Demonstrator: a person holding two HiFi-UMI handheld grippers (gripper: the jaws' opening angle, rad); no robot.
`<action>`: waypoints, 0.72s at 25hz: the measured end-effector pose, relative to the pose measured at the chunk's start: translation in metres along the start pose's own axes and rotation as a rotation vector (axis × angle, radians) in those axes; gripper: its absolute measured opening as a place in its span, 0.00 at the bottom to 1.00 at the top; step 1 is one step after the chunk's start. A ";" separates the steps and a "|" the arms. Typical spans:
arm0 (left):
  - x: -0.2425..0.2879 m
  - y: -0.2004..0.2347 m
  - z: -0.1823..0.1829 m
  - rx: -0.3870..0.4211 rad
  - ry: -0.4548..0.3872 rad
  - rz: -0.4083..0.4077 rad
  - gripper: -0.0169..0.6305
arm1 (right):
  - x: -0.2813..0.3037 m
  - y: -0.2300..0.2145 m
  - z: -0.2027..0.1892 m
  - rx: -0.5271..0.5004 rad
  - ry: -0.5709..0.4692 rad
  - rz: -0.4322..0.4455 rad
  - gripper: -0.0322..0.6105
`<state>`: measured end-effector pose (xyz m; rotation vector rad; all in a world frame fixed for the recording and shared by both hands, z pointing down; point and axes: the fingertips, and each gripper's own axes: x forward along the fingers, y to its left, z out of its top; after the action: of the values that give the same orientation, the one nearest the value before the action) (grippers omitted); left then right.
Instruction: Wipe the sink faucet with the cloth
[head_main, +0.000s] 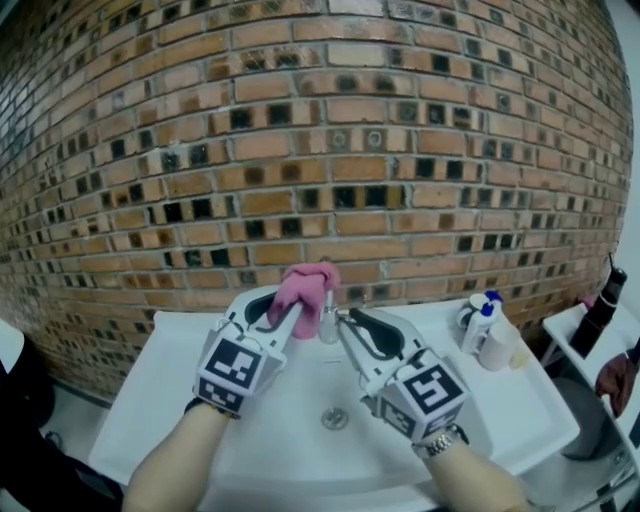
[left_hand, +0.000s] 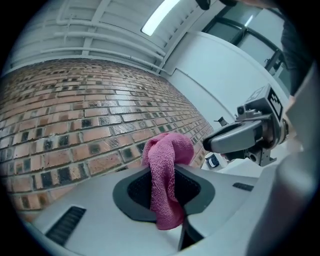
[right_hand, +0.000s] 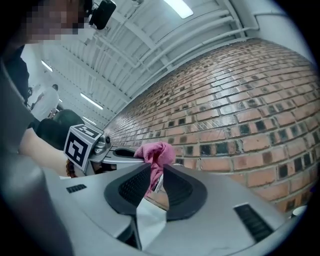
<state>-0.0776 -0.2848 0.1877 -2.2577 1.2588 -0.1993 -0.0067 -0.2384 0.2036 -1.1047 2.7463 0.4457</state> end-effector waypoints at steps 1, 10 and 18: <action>0.003 0.002 -0.001 -0.001 0.004 -0.002 0.15 | 0.001 -0.001 -0.002 0.009 0.004 -0.006 0.19; 0.031 0.015 -0.007 -0.063 0.001 -0.024 0.15 | 0.004 -0.014 -0.018 0.059 0.030 -0.056 0.18; 0.048 0.025 -0.005 -0.073 -0.001 -0.040 0.15 | 0.006 -0.015 -0.025 0.066 0.034 -0.066 0.18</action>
<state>-0.0720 -0.3367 0.1723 -2.3460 1.2390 -0.1695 -0.0012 -0.2612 0.2223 -1.1938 2.7227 0.3273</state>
